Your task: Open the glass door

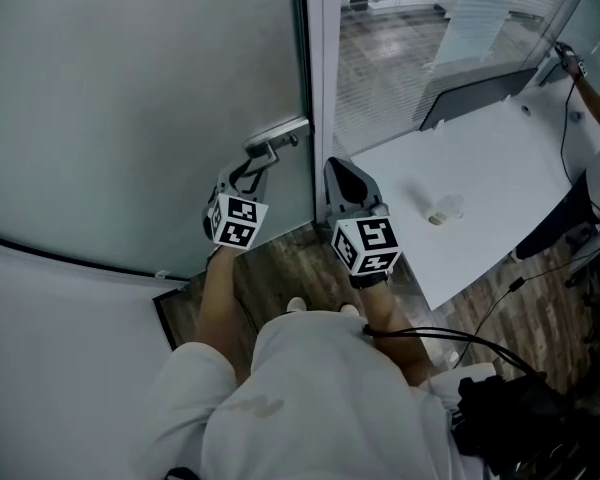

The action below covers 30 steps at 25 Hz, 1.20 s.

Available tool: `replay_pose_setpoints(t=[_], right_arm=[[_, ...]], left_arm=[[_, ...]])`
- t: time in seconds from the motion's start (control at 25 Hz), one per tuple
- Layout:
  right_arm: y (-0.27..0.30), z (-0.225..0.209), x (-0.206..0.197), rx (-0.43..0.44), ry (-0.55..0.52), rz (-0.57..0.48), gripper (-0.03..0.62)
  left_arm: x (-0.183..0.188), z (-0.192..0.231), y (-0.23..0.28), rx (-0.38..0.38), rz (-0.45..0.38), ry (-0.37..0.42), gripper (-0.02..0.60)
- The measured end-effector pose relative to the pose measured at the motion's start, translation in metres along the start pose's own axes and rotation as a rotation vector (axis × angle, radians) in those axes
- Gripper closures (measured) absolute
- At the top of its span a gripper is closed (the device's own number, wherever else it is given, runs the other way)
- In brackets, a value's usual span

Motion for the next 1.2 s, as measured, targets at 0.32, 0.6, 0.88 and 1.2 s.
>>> replay_pose_setpoints(t=[0.32,0.6,0.88,1.2], right_arm=[[0.001,-0.002,-0.014,-0.058,0.005,0.03,0.592],[-0.003,-0.025,-0.009,-0.094,0.021,0.029,0.592],[-0.002,-0.023,-0.019,-0.087,0.027,0.038,0.592],[0.003,-0.025,-0.037,-0.069,0.042,0.076,0.592]], left_arm=[[-0.065,-0.011,0.051,-0.179,0.205,0.385,0.426],[-0.06,-0.012,0.062,-0.268,0.331,0.515,0.502],[-0.068,-0.018,0.062,-0.272,0.386,0.523,0.506],[-0.072,-0.019,0.067,-0.107,0.272,0.423,0.505]])
Point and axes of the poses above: the fingertips, and each gripper's own axes: y forward along the fingers, z to its left, x out of its top, the point moved 2 cm from there along -y, backward along the fingers, and after that the axes turned 10 degrees about x, right-handed, at the moved point
